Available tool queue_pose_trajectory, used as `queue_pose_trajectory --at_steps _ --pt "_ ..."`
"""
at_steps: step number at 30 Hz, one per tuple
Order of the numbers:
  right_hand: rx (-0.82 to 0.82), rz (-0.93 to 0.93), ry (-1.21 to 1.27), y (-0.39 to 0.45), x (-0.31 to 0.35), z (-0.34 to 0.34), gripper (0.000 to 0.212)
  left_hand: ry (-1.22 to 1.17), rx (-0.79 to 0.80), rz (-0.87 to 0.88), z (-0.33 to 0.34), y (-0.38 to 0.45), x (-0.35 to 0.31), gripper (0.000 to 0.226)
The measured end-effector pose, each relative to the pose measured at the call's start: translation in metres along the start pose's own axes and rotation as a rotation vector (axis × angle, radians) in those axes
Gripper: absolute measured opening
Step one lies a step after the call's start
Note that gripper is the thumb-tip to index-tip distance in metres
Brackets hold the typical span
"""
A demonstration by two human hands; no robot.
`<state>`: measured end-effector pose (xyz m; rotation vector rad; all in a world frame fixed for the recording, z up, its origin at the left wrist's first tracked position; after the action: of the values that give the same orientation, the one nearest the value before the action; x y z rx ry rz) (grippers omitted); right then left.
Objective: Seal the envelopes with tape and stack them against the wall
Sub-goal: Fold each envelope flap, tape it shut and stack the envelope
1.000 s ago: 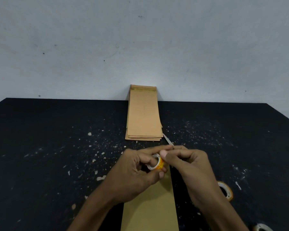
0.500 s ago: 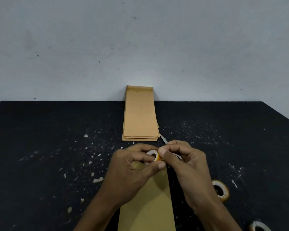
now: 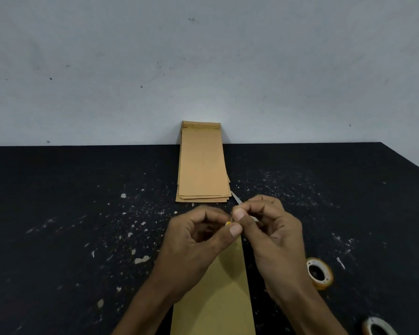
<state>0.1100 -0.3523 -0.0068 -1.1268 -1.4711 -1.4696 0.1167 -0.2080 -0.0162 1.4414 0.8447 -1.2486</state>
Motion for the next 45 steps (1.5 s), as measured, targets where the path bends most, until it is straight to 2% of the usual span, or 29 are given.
queue_pose_trajectory --at_steps 6,10,14,17,23,26,29,32,36,40,45 --pt "-0.004 0.013 -0.006 0.000 0.002 -0.003 0.010 -0.040 -0.013 0.035 -0.002 0.000 -0.010 0.037" --pt "-0.021 0.019 0.008 -0.001 0.001 -0.004 0.010 -0.021 0.066 0.038 0.005 -0.001 -0.013 0.021" --pt "-0.011 0.043 0.023 -0.001 -0.003 -0.003 0.008 -0.064 0.096 -0.033 0.006 -0.001 -0.006 0.013" --pt "0.042 0.061 -0.042 -0.001 -0.005 0.001 0.019 -0.106 0.091 -0.072 0.003 -0.002 -0.001 0.014" --pt "0.014 0.009 -0.353 -0.004 0.000 0.003 0.017 -0.077 0.002 -0.126 -0.003 -0.004 0.008 0.025" --pt "-0.014 -0.054 -0.402 -0.004 0.005 -0.002 0.019 -0.131 -0.086 -0.154 -0.012 -0.004 0.011 0.030" --pt "0.141 -0.147 -0.367 -0.005 0.014 0.009 0.012 -0.213 -0.155 -0.167 -0.020 -0.004 0.012 0.028" --pt "0.326 -0.131 -0.359 -0.009 0.009 0.030 0.021 -0.299 -0.150 -0.189 -0.016 -0.004 0.014 0.027" --pt "0.375 -0.127 -0.409 -0.010 0.005 0.040 0.022 -0.357 -0.157 -0.180 -0.017 -0.003 0.014 0.029" --pt "0.330 -0.107 -0.370 -0.008 0.003 0.040 0.011 -0.357 -0.158 -0.146 -0.019 -0.002 0.010 0.037" --pt "0.157 -0.085 -0.328 -0.006 0.007 0.028 0.034 -0.296 -0.168 -0.066 -0.030 -0.001 -0.004 0.042"
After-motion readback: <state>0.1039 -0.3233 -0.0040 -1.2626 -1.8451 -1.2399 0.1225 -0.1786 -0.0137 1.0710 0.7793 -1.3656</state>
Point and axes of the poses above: each hand's wrist, its own y-axis towards the middle knuckle, its own z-axis out of the palm, x = y × z, the point moved 10 cm from there along y, towards the middle knuckle, and after that the axes turned 6 degrees about x, right-handed, at the moved point
